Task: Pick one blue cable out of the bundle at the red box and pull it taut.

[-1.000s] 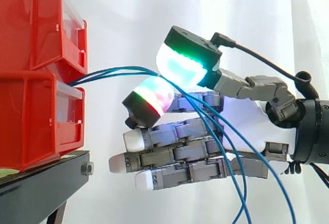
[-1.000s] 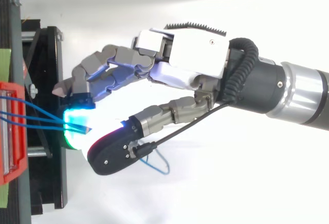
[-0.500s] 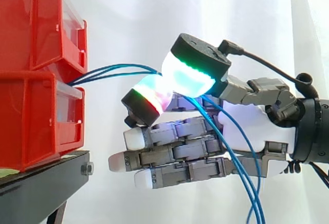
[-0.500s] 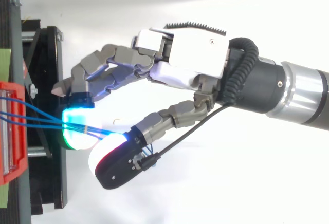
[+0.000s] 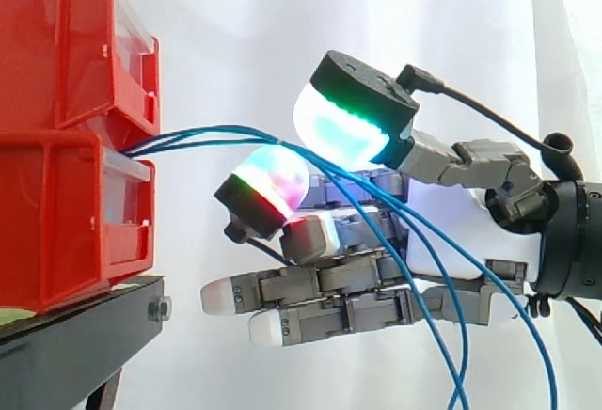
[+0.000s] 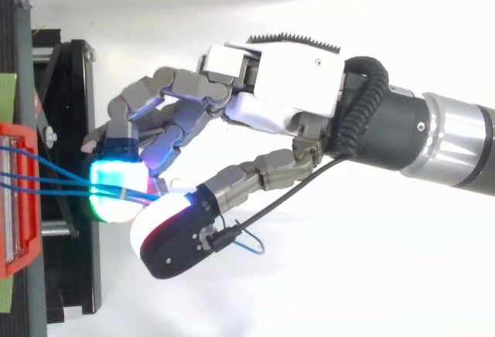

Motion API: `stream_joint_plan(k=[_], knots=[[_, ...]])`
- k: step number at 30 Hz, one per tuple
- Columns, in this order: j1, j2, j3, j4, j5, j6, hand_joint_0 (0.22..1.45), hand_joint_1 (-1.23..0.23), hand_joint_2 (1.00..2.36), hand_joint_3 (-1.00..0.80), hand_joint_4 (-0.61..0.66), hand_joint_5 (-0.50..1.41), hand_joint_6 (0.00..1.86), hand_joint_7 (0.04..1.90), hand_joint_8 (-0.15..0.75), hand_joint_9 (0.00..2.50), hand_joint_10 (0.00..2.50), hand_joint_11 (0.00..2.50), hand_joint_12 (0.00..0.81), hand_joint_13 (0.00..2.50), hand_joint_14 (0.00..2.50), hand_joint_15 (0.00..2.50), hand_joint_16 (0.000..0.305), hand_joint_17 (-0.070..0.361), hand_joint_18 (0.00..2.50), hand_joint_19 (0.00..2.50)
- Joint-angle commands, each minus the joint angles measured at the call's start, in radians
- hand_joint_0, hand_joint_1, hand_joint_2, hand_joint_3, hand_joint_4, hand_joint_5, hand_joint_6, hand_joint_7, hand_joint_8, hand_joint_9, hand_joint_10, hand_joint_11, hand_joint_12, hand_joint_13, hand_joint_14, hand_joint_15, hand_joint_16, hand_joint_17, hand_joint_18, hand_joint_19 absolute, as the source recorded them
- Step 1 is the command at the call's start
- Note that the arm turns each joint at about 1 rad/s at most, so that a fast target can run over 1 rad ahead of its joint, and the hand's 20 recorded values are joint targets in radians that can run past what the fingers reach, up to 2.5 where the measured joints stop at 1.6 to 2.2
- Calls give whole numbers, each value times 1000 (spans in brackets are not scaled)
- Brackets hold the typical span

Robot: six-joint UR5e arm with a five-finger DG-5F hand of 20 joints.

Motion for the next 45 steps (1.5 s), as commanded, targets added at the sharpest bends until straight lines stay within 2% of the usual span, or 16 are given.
stream_joint_plan(k=[1, 4, 15, 26, 33, 37, 40, 45], knots=[[-1, 0, 0, 0, 0, 0, 503, -842, 1000, -500, 171, -190, 828, 921, 334, 1051, 13, 1197, 348, 513, 10, 284, 51, 115, 502, 310], [-1, 0, 0, 0, 0, 0, 500, -828, 1000, -500, 165, -185, 824, 907, 340, 1058, 12, 1204, 350, 534, 11, 295, 51, 116, 510, 327], [-4, 0, 0, 0, 0, 0, 604, -590, 1002, -467, 129, -150, 814, 1004, 325, 1189, 16, 1265, 328, 643, 13, 342, 46, 103, 566, 384], [-4, 1, 0, 0, 2, 0, 634, -773, 1013, -298, 104, -160, 836, 1079, 327, 1158, 14, 1291, 330, 661, 14, 357, 46, 103, 587, 370], [-4, 0, 0, 0, 0, -2, 657, -842, 1016, -207, 61, -171, 867, 1052, 331, 1131, 12, 1276, 330, 668, 14, 361, 46, 103, 599, 360], [-4, 1, 0, 0, 2, -2, 626, -778, 1016, -171, 77, -173, 875, 1054, 326, 1130, 12, 1273, 331, 664, 14, 361, 47, 106, 604, 368], [-4, 0, 1, 0, 2, -3, 610, -712, 1010, -146, 97, -166, 869, 997, 345, 1165, 10, 1234, 363, 676, 12, 348, 54, 121, 633, 348], [-3, 0, 0, 0, 2, -9, 603, -664, 1004, -80, 72, -154, 850, 1033, 358, 1175, 10, 1184, 387, 658, 11, 333, 58, 132, 647, 335]])
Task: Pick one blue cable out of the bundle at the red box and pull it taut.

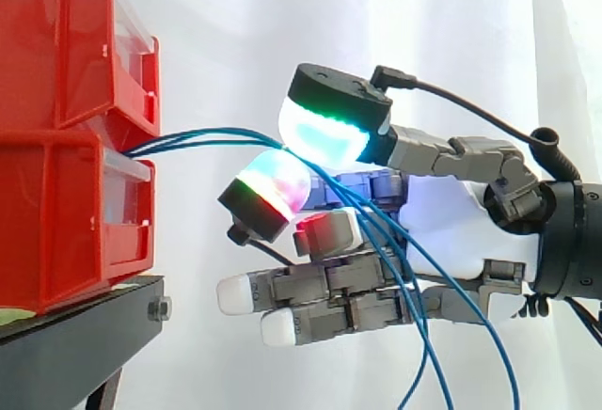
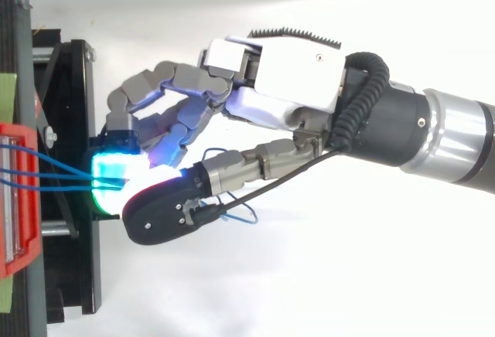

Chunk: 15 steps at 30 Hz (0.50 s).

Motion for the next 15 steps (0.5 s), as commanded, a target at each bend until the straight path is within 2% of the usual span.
stream_joint_plan(k=[1, 5, 8, 15], knots=[[4, 0, 0, 1, 3, -7, 602, -661, 1003, -70, 76, -154, 849, 1034, 360, 1174, 11, 1186, 390, 659, 11, 326, 59, 132, 646, 335], [6, 0, 1, 0, 6, -7, 596, -680, 1100, -53, 92, -149, 842, 970, 374, 1162, 11, 1157, 402, 660, 11, 319, 61, 137, 656, 314], [6, 0, 1, 0, 6, -7, 629, -729, 1000, -26, 110, -150, 827, 957, 371, 1141, 12, 1150, 390, 651, 11, 329, 59, 132, 640, 312], [6, 0, 0, 0, 6, -7, 649, -833, 1008, -13, 133, -161, 823, 962, 346, 1075, 13, 1147, 365, 627, 11, 323, 54, 121, 603, 314]])
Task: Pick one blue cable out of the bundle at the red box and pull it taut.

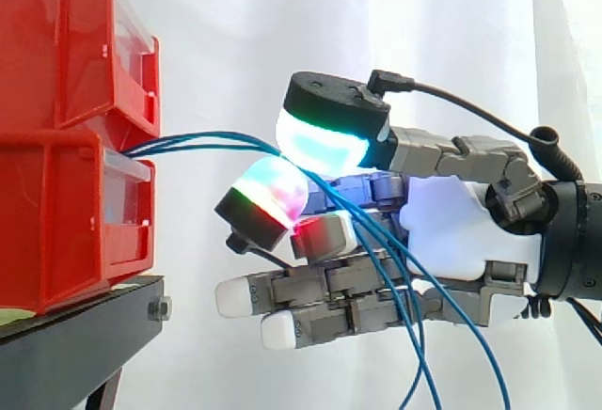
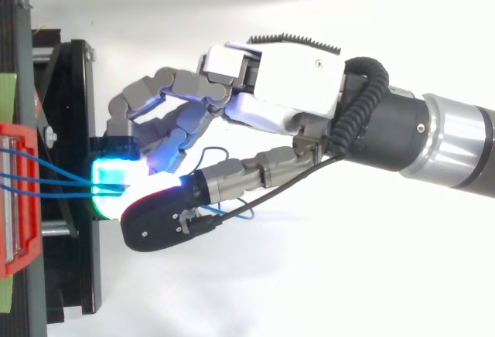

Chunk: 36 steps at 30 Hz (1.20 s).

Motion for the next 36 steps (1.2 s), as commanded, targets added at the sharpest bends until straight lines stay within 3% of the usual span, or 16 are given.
stream_joint_plan(k=[1, 16, 23, 29, 36], knots=[[0, 0, 0, 0, 0, 0, 650, -834, 1009, -16, 130, -161, 824, 955, 348, 1072, 13, 1137, 365, 624, 13, 326, 54, 121, 600, 312], [0, 0, 0, 0, 1, 0, 755, -967, 1019, -227, 138, -200, 860, 956, 304, 928, 16, 1109, 330, 549, 14, 312, 47, 105, 520, 285], [0, 0, 0, 0, 0, 0, 709, -994, 1000, -500, 145, -207, 870, 927, 306, 918, 16, 1119, 328, 548, 14, 316, 47, 105, 535, 286], [0, 0, 0, 0, 0, 0, 573, -862, 1000, -500, 158, -194, 861, 943, 330, 995, 15, 1144, 339, 575, 12, 330, 47, 105, 558, 351], [0, 0, 0, 0, 0, 0, 578, -667, 1002, -474, 147, -173, 857, 986, 339, 1074, 15, 1169, 340, 628, 14, 347, 46, 103, 594, 384]])
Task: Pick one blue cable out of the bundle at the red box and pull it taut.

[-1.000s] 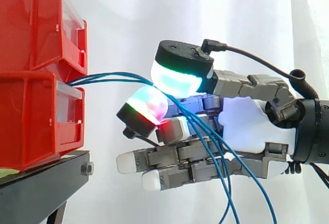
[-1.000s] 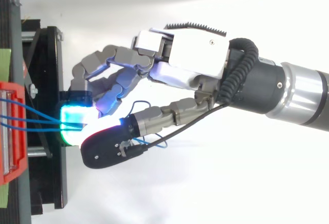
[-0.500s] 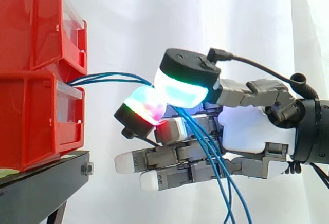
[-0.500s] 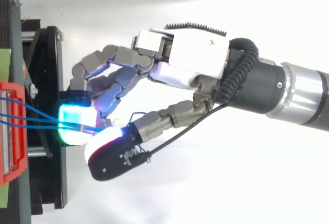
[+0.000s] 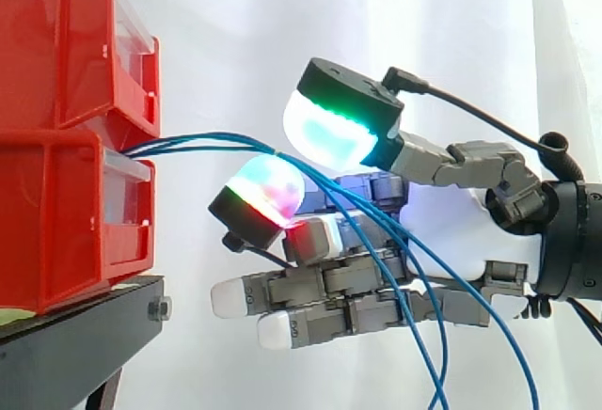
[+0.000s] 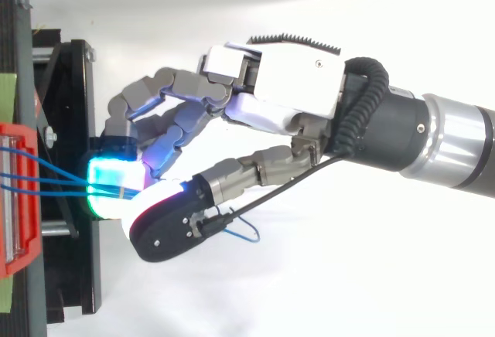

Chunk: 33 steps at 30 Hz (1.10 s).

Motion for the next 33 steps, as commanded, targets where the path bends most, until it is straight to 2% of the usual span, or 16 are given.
stream_joint_plan(k=[1, 7, 10, 12, 15, 17, 20, 22, 23, 24, 26, 30, 31, 33], knots=[[0, 0, 0, 0, 0, 0, 577, -665, 1002, -465, 145, -172, 856, 989, 337, 1074, 16, 1170, 343, 631, 13, 352, 46, 103, 594, 392], [0, 0, 0, 0, 0, 0, 584, -723, 1003, -447, 143, -169, 851, 1007, 330, 1071, 15, 1173, 342, 631, 13, 352, 46, 103, 591, 393], [0, 0, 0, 0, 0, 0, 625, -775, 1009, -356, 137, -161, 858, 1043, 336, 1081, 16, 1179, 336, 638, 13, 346, 45, 101, 600, 382], [0, 0, 0, 0, 0, 0, 645, -823, 1017, -199, 86, -162, 879, 1105, 341, 1079, 18, 1183, 335, 642, 13, 346, 45, 101, 610, 374], [0, 0, 1, 0, 0, 0, 680, -883, 1020, -151, 12, -175, 909, 1098, 335, 1045, 15, 1187, 335, 638, 13, 343, 45, 101, 617, 355], [0, 0, 1, 0, 1, 0, 718, -940, 1022, -145, 16, -191, 919, 1075, 323, 1022, 14, 1178, 335, 625, 13, 344, 45, 102, 613, 337], [0, 0, 0, 0, 1, 0, 770, -977, 1019, -234, 90, -200, 920, 1023, 307, 985, 14, 1161, 327, 602, 13, 334, 46, 103, 588, 324], [0, 0, 0, 0, 0, 0, 798, -989, 1016, -298, 93, -203, 914, 1009, 288, 956, 15, 1147, 323, 590, 13, 336, 46, 103, 574, 320], [0, 0, 0, 0, 1, 0, 813, -1014, 1004, -436, 89, -207, 911, 997, 273, 933, 14, 1147, 318, 576, 13, 323, 46, 103, 581, 301], [0, 0, 0, 0, 1, 0, 813, -1008, 1000, -500, 85, -211, 909, 982, 271, 922, 14, 1139, 317, 577, 13, 329, 46, 103, 580, 290], [0, 0, 0, 0, 1, 0, 780, -1016, 1000, -500, 94, -216, 905, 975, 272, 914, 14, 1132, 317, 581, 12, 317, 46, 103, 596, 279], [0, 0, 1, 0, 1, 0, 588, -976, 1000, -500, 121, -215, 903, 951, 300, 944, 14, 1148, 325, 597, 13, 341, 46, 104, 595, 341], [0, 0, 0, 0, 1, 0, 588, -976, 1000, -500, 121, -215, 903, 951, 300, 944, 14, 1148, 325, 597, 13, 341, 46, 104, 595, 341], [0, 0, 0, 0, 1, 0, 525, -840, 1000, -500, 131, -193, 898, 960, 331, 1044, 14, 1181, 337, 663, 14, 361, 48, 109, 651, 377]])
